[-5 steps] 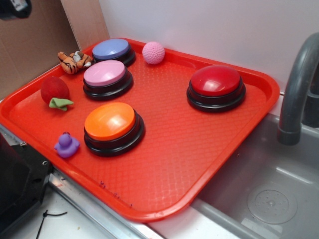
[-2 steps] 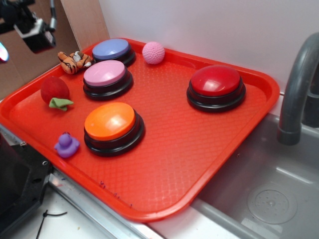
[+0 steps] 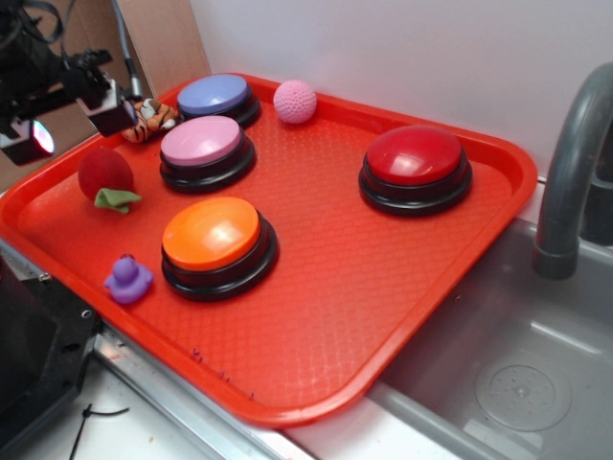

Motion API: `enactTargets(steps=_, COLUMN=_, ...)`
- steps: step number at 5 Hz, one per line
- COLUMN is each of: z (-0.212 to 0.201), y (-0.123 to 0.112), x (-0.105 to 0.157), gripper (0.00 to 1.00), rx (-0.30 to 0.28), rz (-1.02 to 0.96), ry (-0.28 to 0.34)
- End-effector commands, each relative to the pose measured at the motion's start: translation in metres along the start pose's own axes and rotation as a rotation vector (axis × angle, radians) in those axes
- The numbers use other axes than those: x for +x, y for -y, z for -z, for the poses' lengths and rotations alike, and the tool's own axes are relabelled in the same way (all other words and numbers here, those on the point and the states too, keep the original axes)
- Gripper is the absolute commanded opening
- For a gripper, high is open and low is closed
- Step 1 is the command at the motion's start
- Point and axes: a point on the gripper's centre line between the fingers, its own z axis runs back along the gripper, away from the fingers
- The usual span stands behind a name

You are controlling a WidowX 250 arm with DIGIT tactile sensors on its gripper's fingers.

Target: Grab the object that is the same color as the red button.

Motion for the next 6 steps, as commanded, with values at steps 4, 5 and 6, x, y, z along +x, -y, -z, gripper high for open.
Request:
enactTargets(steps=4, z=0.045, y=-0.014, x=0.004, gripper=0.04, rx=-0.005, rz=-0.019, ry=-0.064)
enactTargets(steps=5, z=0.032, y=-0.013, x=0.007, gripper=0.0, rx=0.016, rz=-0.014, ry=-0.075)
enactTargets(steps=6, z=0.009, y=-0.003, x=0.009, gripper=0.0, rx=0.06, rz=0.1, ry=-0.105)
